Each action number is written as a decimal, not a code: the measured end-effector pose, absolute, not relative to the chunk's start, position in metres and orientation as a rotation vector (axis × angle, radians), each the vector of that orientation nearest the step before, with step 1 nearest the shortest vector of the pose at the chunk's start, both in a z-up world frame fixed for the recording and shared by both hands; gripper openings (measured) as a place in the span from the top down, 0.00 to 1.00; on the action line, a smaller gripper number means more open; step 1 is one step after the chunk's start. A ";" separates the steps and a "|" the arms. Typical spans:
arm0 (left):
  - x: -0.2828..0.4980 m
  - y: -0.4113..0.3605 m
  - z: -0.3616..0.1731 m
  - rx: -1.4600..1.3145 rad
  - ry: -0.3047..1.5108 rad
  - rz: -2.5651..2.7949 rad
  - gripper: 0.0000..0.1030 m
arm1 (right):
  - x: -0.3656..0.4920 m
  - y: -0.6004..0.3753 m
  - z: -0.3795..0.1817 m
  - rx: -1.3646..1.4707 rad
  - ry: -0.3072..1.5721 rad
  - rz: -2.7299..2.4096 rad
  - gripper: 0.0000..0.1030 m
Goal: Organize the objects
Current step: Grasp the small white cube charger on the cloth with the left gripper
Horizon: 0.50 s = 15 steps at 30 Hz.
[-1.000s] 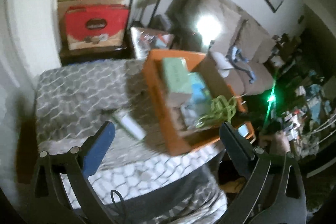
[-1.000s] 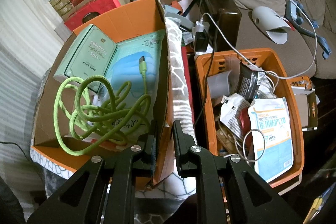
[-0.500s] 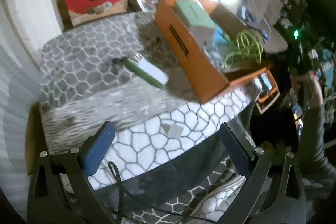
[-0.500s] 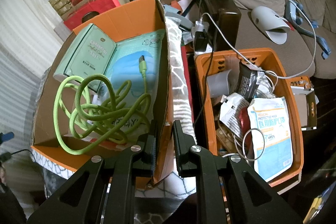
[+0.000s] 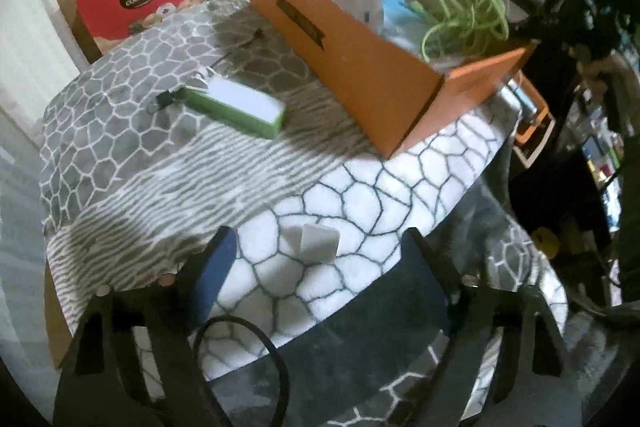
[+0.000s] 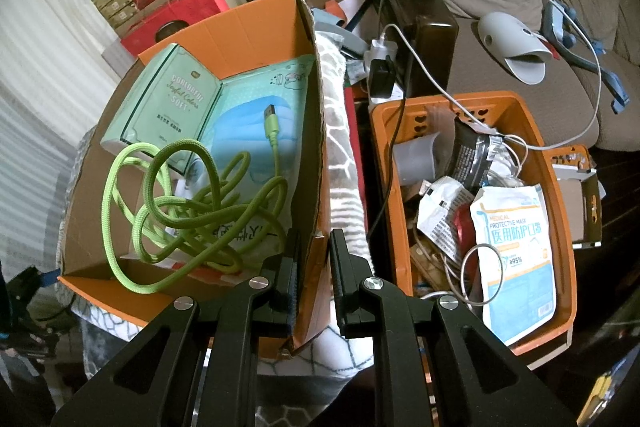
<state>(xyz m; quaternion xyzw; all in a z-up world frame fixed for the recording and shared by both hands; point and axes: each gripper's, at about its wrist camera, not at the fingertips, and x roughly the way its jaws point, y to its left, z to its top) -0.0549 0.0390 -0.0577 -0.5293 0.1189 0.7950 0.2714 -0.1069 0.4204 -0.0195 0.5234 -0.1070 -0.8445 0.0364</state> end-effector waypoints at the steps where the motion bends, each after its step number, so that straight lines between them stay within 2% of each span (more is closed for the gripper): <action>1: -0.055 0.041 -0.061 -1.425 0.334 2.143 0.29 | -0.107 0.420 -0.019 1.607 -0.328 -2.594 0.87; 2: -0.055 0.044 -0.063 -1.424 0.344 2.145 0.32 | -0.107 0.421 -0.019 1.607 -0.328 -2.594 0.87; 4: -0.055 0.048 -0.067 -1.420 0.372 2.144 0.46 | -0.107 0.420 -0.019 1.607 -0.328 -2.594 0.87; 5: -0.055 0.050 -0.069 -1.420 0.381 2.142 0.49 | -0.107 0.421 -0.019 1.606 -0.330 -2.594 0.87; 8: -0.056 0.055 -0.076 -1.441 0.393 2.128 0.70 | -0.107 0.421 -0.019 1.606 -0.332 -2.594 0.87; 9: -0.058 0.054 -0.077 -1.447 0.385 2.128 0.80 | -0.107 0.421 -0.020 1.606 -0.330 -2.594 0.87; 15: -0.066 0.043 -0.061 -1.415 0.179 2.153 0.80 | -0.107 0.421 -0.020 1.607 -0.330 -2.595 0.87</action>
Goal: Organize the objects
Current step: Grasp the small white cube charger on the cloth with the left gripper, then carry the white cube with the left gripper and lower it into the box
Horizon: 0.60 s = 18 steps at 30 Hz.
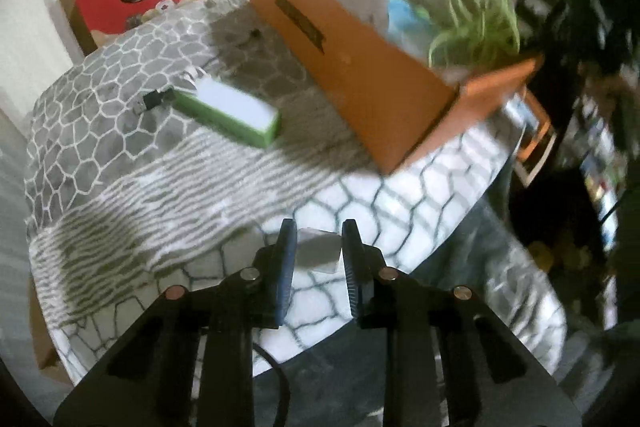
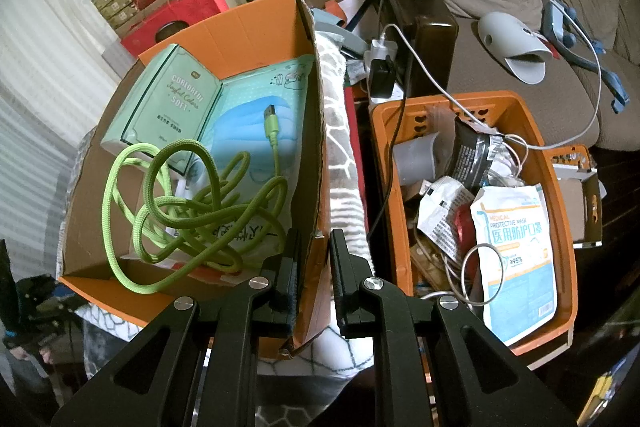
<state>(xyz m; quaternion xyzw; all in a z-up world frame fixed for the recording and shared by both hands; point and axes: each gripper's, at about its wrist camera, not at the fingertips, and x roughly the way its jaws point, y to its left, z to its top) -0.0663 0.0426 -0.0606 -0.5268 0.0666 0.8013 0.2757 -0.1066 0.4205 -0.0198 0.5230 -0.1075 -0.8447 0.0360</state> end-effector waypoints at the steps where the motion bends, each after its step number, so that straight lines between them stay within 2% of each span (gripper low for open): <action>1: -0.069 0.040 -0.056 -1.412 0.127 2.148 0.80 | -0.107 0.421 -0.020 1.606 -0.330 -2.595 0.87; 8: -0.088 0.031 -0.025 -1.356 -0.090 2.125 0.80 | -0.107 0.421 -0.020 1.608 -0.327 -2.595 0.87; 18: -0.106 0.030 0.014 -1.265 -0.203 2.156 0.80 | -0.107 0.420 -0.020 1.607 -0.328 -2.595 0.87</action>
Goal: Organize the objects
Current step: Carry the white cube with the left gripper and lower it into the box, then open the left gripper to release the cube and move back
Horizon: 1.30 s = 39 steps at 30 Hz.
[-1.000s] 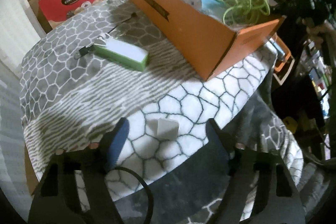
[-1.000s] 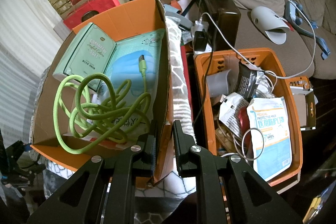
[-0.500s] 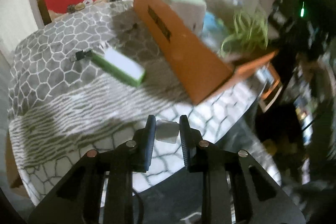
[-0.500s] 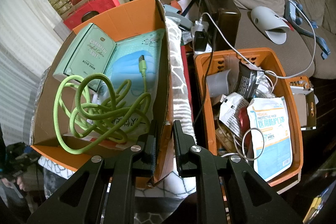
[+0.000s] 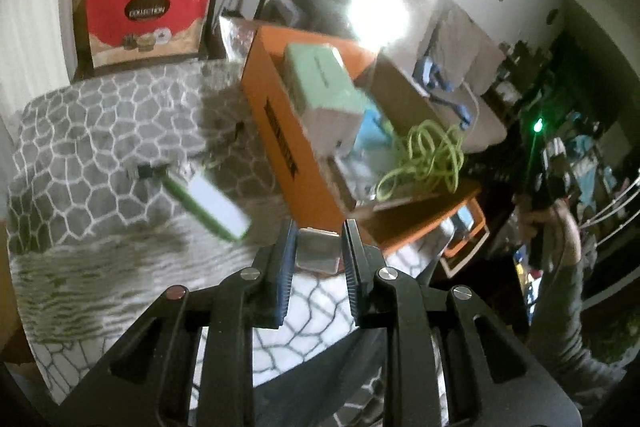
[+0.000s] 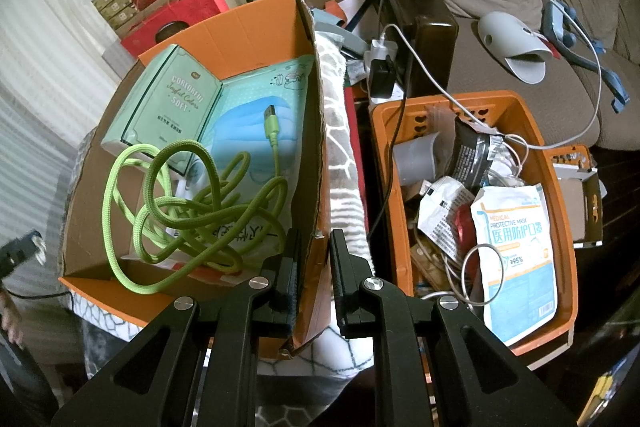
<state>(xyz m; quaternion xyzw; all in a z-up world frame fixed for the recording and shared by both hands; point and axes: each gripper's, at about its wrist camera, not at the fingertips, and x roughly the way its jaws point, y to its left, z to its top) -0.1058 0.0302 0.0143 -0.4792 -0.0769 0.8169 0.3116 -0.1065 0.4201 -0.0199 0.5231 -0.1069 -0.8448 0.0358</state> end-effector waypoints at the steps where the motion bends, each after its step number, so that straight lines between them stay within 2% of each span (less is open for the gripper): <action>1: -0.107 0.032 0.019 -1.254 -0.206 2.160 0.80 | -0.106 0.421 -0.020 1.607 -0.328 -2.595 0.87; 14: -0.130 0.082 0.037 -1.220 -0.208 2.126 0.80 | -0.106 0.420 -0.020 1.606 -0.330 -2.595 0.87; 28: -0.159 0.154 -0.003 -1.342 -0.031 2.127 0.80 | -0.107 0.419 -0.020 1.605 -0.331 -2.594 0.87; 35: -0.164 0.163 -0.017 -1.375 0.036 2.167 0.80 | -0.107 0.419 -0.020 1.606 -0.329 -2.595 0.87; 39: -0.166 0.157 -0.015 -1.374 0.021 2.195 0.68 | -0.106 0.418 -0.020 1.606 -0.331 -2.595 0.87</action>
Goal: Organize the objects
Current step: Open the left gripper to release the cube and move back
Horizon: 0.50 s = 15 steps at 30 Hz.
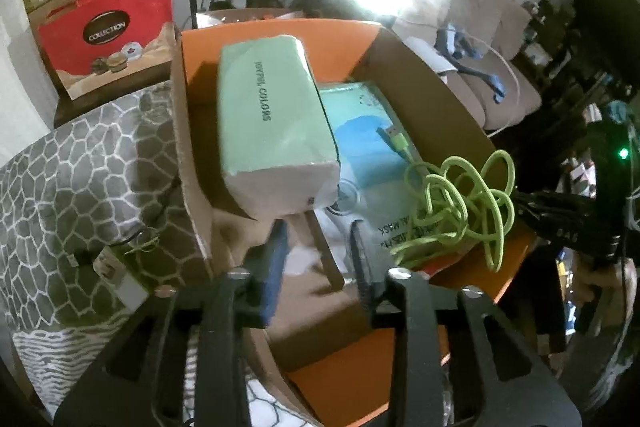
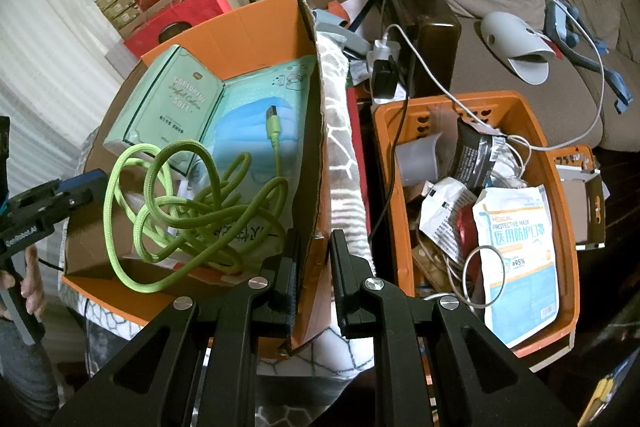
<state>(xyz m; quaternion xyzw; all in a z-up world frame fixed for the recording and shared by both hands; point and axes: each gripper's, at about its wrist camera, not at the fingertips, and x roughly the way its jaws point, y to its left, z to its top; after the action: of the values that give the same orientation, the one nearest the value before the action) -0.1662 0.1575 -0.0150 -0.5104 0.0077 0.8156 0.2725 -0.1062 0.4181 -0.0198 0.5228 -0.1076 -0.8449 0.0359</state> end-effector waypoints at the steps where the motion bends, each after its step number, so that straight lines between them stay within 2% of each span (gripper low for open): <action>1: -0.167 0.156 -0.014 -1.373 0.018 2.198 0.67 | -0.106 0.418 -0.020 1.606 -0.331 -2.595 0.87; 5: -0.169 0.148 -0.009 -1.367 0.007 2.207 0.66 | -0.106 0.418 -0.020 1.607 -0.327 -2.597 0.86; 7: -0.168 0.144 -0.005 -1.358 0.000 2.216 0.59 | -0.106 0.418 -0.020 1.607 -0.327 -2.596 0.86; 12: -0.165 0.133 0.004 -1.332 0.001 2.249 0.56 | -0.106 0.418 -0.019 1.606 -0.328 -2.596 0.86; 13: -0.164 0.131 0.005 -1.328 0.007 2.257 0.47 | -0.106 0.417 -0.019 1.606 -0.328 -2.596 0.86; 15: -0.161 0.127 0.009 -1.301 0.013 2.295 0.35 | -0.106 0.418 -0.019 1.606 -0.329 -2.596 0.86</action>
<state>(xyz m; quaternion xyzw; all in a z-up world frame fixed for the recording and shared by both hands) -0.1610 0.1267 0.0092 -0.4777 0.0047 0.8425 0.2489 -0.1061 0.4177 -0.0193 0.5228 -0.1071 -0.8449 0.0357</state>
